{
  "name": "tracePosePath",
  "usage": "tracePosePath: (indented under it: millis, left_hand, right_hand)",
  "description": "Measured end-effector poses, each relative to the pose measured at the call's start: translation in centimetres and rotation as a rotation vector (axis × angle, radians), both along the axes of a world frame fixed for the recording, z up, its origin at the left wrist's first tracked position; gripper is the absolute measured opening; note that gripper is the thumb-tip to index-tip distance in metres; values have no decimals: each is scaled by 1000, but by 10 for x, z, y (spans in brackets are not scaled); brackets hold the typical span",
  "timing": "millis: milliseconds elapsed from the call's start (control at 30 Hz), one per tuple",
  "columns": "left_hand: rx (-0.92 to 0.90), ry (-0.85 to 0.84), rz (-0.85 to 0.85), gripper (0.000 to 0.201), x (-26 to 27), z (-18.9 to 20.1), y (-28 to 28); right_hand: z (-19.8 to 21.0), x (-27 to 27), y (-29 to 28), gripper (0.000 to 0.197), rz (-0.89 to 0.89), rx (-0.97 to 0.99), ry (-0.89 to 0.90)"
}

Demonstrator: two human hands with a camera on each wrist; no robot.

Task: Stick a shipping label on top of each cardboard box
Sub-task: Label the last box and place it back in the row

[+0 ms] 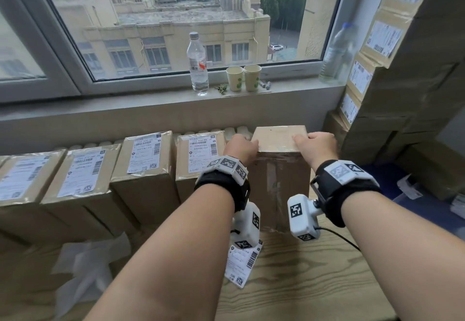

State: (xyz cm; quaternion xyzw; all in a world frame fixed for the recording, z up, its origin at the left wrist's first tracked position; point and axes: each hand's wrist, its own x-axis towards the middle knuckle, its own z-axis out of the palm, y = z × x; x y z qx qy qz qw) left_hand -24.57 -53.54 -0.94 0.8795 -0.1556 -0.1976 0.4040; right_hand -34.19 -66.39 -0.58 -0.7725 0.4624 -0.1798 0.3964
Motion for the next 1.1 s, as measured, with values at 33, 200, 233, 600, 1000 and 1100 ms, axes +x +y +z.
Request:
tracePosePath:
  millis: [33,200,233,600,1000,1100]
  left_hand:
    - [-24,28,21,30,-3,3,3]
    - [-166,276,134,21,-26,10,20]
    - [-175,331,144,15,-32,10,25]
    - [-137,464,120,26,-59,5,111]
    - [-82,299,287,45,-55,-13,252]
    - [-133,261,320,15,-61,-13,274]
  right_hand:
    - [4,-5,1,37,-3,17,-2]
    - [14,-33,9,58,-50,189,-95]
    - [16,-38,14,60,-46,218,-112]
    - [14,-71,86,30,90,374,-91]
    - [-10,-45,215,11,353,347,64]
    - [-20,-39,234,5,429,372,65]
